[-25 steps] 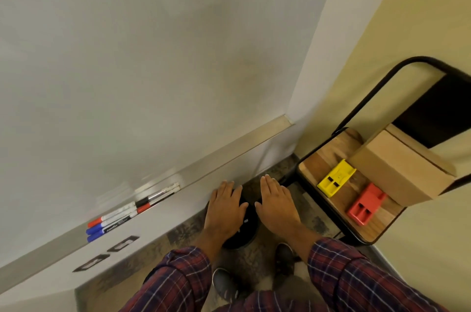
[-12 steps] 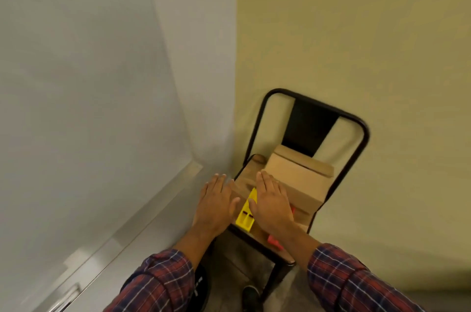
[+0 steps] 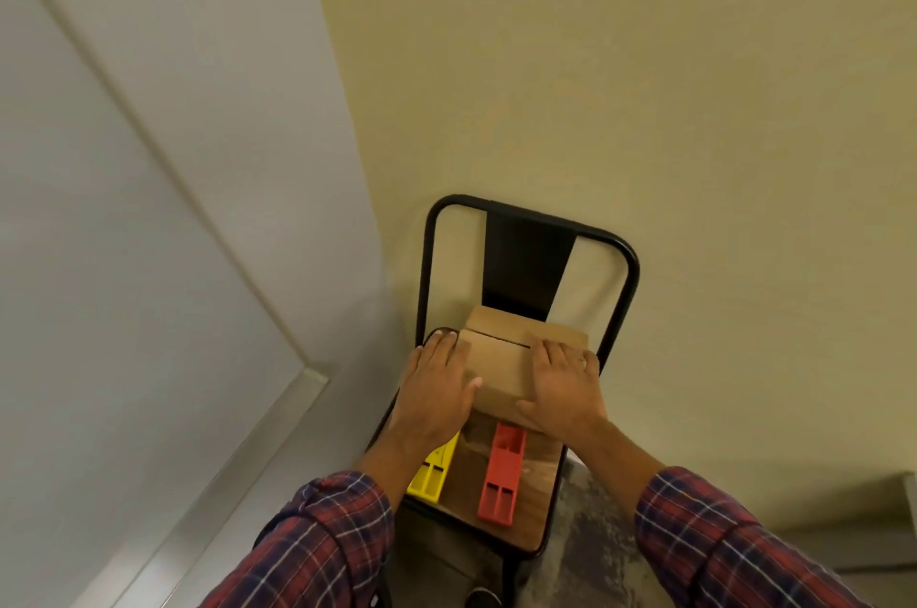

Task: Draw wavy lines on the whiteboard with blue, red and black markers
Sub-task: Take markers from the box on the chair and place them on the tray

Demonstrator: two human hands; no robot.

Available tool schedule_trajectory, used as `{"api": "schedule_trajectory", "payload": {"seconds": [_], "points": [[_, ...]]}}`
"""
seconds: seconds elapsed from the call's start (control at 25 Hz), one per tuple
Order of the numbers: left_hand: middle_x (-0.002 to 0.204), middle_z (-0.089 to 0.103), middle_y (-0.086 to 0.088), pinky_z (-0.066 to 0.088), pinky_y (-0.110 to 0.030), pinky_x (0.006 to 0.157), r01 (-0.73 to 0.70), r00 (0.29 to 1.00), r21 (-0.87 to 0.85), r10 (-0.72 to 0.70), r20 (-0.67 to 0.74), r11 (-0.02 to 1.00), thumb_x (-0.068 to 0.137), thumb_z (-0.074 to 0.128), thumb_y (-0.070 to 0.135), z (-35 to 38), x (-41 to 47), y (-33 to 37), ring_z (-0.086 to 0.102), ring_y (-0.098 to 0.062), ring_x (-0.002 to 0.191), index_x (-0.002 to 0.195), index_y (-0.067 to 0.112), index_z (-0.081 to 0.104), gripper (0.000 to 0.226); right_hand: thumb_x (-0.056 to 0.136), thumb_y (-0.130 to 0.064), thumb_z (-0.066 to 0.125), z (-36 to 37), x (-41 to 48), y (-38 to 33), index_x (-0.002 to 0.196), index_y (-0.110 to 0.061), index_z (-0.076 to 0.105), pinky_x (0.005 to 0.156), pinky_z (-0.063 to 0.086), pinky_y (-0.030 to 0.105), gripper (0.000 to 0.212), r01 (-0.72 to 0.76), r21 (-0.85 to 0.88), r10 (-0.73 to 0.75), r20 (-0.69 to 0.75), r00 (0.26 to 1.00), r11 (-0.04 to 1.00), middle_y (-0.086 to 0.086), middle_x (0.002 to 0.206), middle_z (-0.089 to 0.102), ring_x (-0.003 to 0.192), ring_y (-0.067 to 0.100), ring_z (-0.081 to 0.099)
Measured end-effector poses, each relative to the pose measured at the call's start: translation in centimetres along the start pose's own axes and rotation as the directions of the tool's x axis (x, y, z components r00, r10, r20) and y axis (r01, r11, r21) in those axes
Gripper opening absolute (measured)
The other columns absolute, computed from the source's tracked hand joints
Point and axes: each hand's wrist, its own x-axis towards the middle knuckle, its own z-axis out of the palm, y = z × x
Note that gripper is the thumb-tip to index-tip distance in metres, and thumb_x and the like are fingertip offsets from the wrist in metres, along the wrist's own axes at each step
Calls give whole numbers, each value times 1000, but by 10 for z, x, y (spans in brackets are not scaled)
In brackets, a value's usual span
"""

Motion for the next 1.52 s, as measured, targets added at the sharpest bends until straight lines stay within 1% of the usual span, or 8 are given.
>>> {"api": "schedule_trajectory", "payload": {"seconds": [0.28,0.4,0.52,0.68,0.84,1.04,1.28,1.52], "points": [[165,40,-8,26,-44,126,44,997,-108,-50,-54,993,109,45,49,-15,37,8,32,-27,156,157,19,43,57,94,-28,59,-13,-8,8,148,-26,46,110,31,49,56,51,10,-49,-134,990,999,0,135,61,125,25,55],[158,48,-5,35,-45,119,110,989,-191,-128,-80,975,107,52,46,-27,53,15,43,-25,147,152,19,48,54,90,-28,65,-8,-23,7,130,-30,64,95,43,43,40,114,44,-99,-255,962,992,-6,116,71,106,20,66],[140,57,-3,50,-46,106,265,963,-274,-265,37,925,99,67,44,-30,66,24,59,-24,125,139,20,52,50,95,-40,59,5,-43,2,112,-32,71,87,46,39,23,198,53,-179,-249,952,979,-9,103,69,96,18,67],[136,54,-7,58,-46,96,412,904,-193,-373,210,890,81,84,49,-9,68,37,61,-27,117,138,18,42,77,100,-60,33,21,-60,-4,105,-29,72,96,41,40,49,198,60,-193,-76,978,978,-7,110,68,105,17,62],[145,47,-12,52,-42,98,386,901,-59,-363,237,921,80,88,46,8,59,47,56,-30,126,149,11,34,94,102,-59,30,25,-59,-6,114,-25,69,104,36,43,53,210,38,-210,10,978,977,-3,121,64,116,20,57],[137,53,-14,50,-38,90,312,937,-13,-305,171,950,88,78,32,9,57,47,57,-31,119,139,10,39,68,106,-47,29,12,-26,-3,112,-27,63,96,40,48,40,137,85,-135,-31,990,987,0,115,63,112,24,59],[117,67,-10,53,-49,93,261,963,-55,-256,84,964,94,59,40,3,56,37,62,-31,111,124,15,49,41,105,-50,37,-15,10,12,131,-27,54,102,37,53,39,199,-93,-164,296,941,976,9,123,69,115,30,63],[101,72,-5,59,-43,81,218,975,-128,-223,-24,967,106,52,28,0,53,25,68,-22,88,130,17,50,27,102,-51,44,-29,-9,23,121,-23,52,95,44,46,34,118,-46,-117,16,993,992,3,108,73,101,29,69]]}}
